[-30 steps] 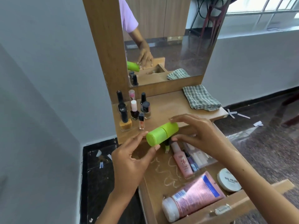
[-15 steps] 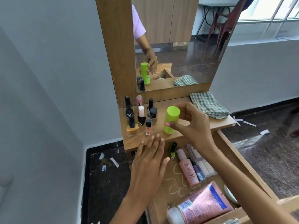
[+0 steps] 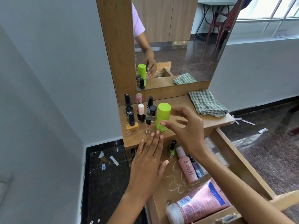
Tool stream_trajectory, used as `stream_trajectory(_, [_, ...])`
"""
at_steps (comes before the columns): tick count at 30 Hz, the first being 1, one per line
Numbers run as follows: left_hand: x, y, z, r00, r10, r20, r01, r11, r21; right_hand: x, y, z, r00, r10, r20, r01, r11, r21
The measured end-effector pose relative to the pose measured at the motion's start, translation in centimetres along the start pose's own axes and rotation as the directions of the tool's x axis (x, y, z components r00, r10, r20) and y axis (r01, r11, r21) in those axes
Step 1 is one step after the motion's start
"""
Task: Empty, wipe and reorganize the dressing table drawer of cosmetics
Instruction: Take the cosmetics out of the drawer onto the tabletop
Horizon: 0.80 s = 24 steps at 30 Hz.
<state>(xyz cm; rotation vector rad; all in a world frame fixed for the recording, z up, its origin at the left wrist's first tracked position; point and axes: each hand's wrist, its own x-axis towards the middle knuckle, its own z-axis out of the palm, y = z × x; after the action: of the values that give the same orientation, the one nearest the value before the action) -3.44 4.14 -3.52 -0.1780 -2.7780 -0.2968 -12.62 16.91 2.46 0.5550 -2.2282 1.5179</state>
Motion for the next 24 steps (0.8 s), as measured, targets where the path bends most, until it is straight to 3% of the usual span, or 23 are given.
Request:
stream_trajectory(2, [0.0,-0.1,-0.1,1.0,0.021,-0.002,-0.021,1.0,-0.003,-1.1,0.3,-1.4,0.995,-0.075,-0.06,0.071,0.996,-0.06])
stream_trajectory(4, [0.0,-0.2,-0.1,0.999,0.037,0.003,-0.037,0.999,-0.022,-2.6,1.0,-2.9,0.987,-0.159,-0.025,0.154,0.98,-0.125])
stream_trajectory(7, [0.0,-0.3,-0.2,0.998,0.055,0.022,-0.055,0.998,-0.036,-4.9,2.8,-4.0,0.964,-0.191,0.186,0.245,0.909,-0.338])
stream_trajectory(9, [0.0,-0.4,-0.2,0.997,0.064,0.036,-0.063,0.998,-0.03,-6.0,4.2,-3.7,0.934,-0.171,0.314,0.327,0.765,-0.555])
stream_trajectory(11, [0.0,-0.6,-0.3,0.996,0.074,0.052,-0.073,0.997,-0.028,-6.5,5.2,-2.9,0.907,-0.1,0.409,0.363,0.678,-0.639])
stream_trajectory(15, [0.0,-0.6,-0.7,0.993,0.088,0.083,-0.087,0.996,-0.009,-6.0,5.1,-1.6,0.883,-0.119,0.454,0.402,0.691,-0.601])
stream_trajectory(19, [0.0,-0.7,-0.9,0.992,0.08,0.095,-0.079,0.997,-0.016,-5.7,4.3,-1.6,0.889,-0.099,0.447,0.349,0.779,-0.521])
stream_trajectory(24, [0.1,-0.7,-1.3,0.994,0.085,0.071,-0.083,0.996,-0.038,-5.1,1.5,-3.5,0.933,-0.122,0.338,0.218,0.94,-0.261])
